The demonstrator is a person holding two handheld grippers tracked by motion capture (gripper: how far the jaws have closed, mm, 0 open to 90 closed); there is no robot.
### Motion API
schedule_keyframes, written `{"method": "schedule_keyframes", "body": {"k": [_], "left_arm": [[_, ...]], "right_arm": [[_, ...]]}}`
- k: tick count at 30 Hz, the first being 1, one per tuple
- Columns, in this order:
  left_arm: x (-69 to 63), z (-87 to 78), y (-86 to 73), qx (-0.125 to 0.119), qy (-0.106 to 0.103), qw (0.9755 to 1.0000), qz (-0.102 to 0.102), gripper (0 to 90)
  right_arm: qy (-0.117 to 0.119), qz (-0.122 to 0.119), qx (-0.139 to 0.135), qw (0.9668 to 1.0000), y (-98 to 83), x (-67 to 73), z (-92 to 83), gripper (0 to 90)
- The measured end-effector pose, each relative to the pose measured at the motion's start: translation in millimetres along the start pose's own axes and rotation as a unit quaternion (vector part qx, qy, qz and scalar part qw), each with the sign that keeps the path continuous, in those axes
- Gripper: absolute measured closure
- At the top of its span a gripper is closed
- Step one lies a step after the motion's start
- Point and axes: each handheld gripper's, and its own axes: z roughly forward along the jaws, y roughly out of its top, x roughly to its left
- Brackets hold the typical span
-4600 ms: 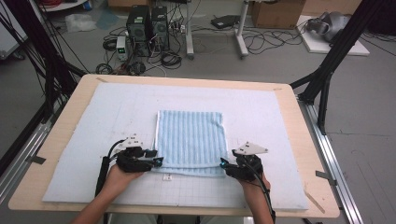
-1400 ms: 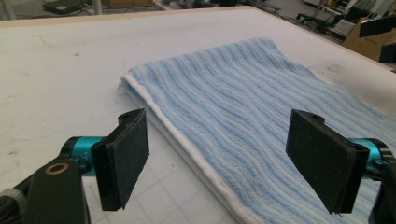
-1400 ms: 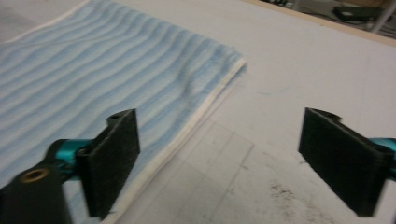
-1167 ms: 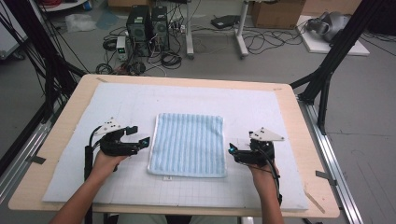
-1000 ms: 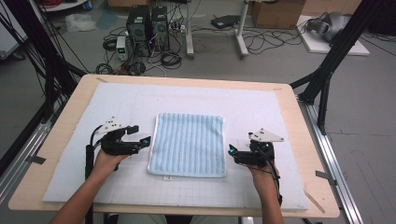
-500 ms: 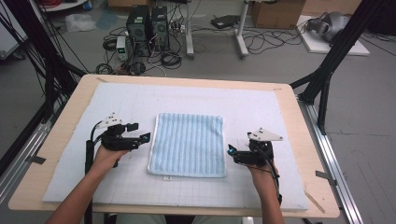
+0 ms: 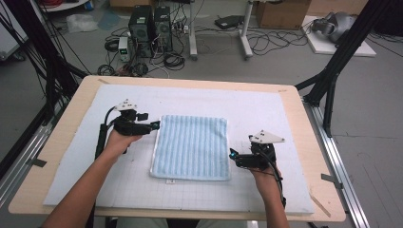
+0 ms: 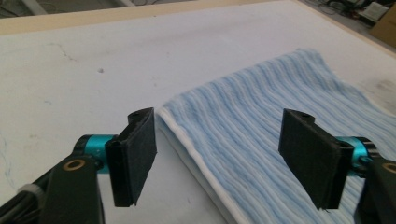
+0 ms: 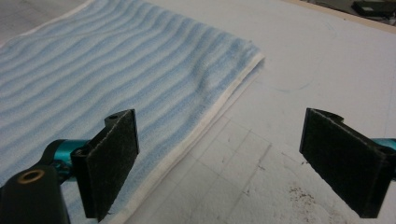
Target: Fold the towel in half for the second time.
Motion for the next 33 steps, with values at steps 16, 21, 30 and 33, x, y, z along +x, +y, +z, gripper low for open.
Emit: {"method": "schedule_keyframes", "body": {"k": [16,21,30,33], "left_arm": [[26.8,56.3,-1.8,0.057,0.028,0.9978,0.019,48.9],[23.0,64.7,-0.7,0.073,0.007,0.9971,0.022,56.1],[27.1,65.0,-3.6,0.068,-0.01,0.9975,0.016,85.7],[28.5,63.8,-3.4,0.068,-0.013,0.9975,0.011,86.7]], "right_arm": [[0.006,0.004,0.006,1.0,-2.4,0.1,3.3,11.1],[0.006,0.001,0.011,0.9999,-2.5,1.2,6.0,11.1],[0.007,0.006,0.016,0.9998,-0.5,0.7,12.4,11.1],[0.009,0.012,0.014,0.9998,4.9,-2.6,18.5,11.1]]}}
